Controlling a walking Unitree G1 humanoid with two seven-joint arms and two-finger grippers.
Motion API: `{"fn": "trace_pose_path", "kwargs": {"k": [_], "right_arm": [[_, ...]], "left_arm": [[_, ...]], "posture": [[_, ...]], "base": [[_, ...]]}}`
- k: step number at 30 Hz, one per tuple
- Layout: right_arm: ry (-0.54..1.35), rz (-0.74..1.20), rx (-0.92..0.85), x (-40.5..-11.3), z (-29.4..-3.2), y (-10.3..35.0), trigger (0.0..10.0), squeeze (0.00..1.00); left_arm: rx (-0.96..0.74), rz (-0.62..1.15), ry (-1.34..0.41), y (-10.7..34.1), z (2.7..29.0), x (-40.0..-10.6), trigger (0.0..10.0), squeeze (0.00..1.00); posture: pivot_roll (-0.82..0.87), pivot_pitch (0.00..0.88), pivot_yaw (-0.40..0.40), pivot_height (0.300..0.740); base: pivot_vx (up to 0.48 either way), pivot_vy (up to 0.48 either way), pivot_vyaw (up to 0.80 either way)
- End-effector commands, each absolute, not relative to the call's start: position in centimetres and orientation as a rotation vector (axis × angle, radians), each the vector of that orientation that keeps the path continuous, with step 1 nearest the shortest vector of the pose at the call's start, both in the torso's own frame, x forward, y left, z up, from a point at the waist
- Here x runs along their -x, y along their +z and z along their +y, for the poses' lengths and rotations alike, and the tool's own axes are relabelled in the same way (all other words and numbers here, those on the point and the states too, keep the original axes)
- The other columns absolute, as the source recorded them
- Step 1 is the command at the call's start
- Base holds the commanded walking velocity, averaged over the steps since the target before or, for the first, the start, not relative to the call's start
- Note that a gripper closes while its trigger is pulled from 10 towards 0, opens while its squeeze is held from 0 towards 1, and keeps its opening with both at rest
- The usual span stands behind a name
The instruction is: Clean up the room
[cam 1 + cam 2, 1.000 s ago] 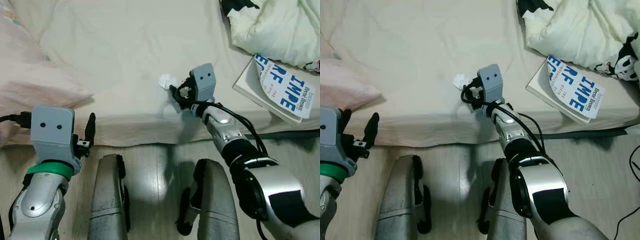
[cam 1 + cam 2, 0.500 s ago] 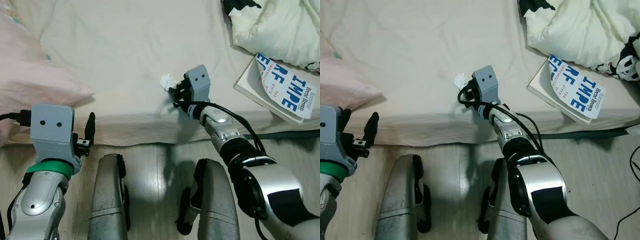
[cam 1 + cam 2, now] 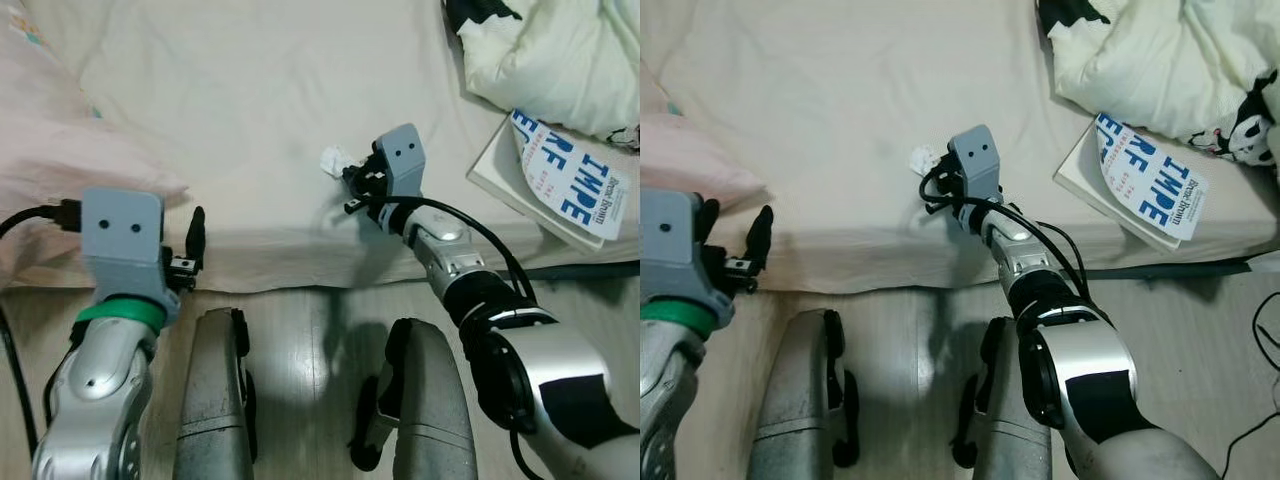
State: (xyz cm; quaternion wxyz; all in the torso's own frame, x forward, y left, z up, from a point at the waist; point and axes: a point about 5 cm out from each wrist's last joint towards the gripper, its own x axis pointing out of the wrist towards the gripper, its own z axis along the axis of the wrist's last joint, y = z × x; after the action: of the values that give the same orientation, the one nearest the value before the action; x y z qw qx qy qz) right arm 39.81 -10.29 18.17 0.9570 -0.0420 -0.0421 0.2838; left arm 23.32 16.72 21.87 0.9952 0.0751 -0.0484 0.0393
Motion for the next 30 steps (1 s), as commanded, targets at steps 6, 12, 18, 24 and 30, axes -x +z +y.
{"fn": "trace_pose_path", "kwargs": {"k": [6,12,18,24,30], "right_arm": [[0.551,-0.232,0.001,-39.0,-11.5,18.4,10.0,0.00],[0.436,-0.326,-0.067,-37.2,-12.9,17.1,10.0,0.00],[0.288,-0.410,-0.107,-35.4,-14.4,16.8,10.0,0.00],[0.192,-0.458,-0.108,-34.6,-15.4,16.7,10.0,0.00],[0.175,-0.474,-0.073,-34.4,-15.8,17.3,10.0,0.00]], "left_arm": [[-0.097,-0.108,-0.048,20.8,13.5,-25.9,10.0,0.00],[-0.067,-0.136,-0.157,20.4,10.7,-27.9,10.0,0.00],[-0.067,-0.142,-0.210,20.1,9.9,-29.3,10.0,0.00],[-0.074,-0.135,-0.173,19.7,11.0,-30.6,10.0,0.00],[-0.071,-0.147,-0.127,19.3,11.9,-31.5,10.0,0.00]], "posture": [[0.15,0.150,-0.042,0.551],[0.06,0.051,-0.022,0.551],[0.01,0.000,0.011,0.551],[0.00,0.000,0.016,0.560],[-0.01,0.000,-0.004,0.580]], "base": [[0.000,0.000,0.00],[0.000,0.000,0.00],[0.000,0.000,0.00],[0.000,0.000,0.00],[0.000,0.000,0.00]]}}
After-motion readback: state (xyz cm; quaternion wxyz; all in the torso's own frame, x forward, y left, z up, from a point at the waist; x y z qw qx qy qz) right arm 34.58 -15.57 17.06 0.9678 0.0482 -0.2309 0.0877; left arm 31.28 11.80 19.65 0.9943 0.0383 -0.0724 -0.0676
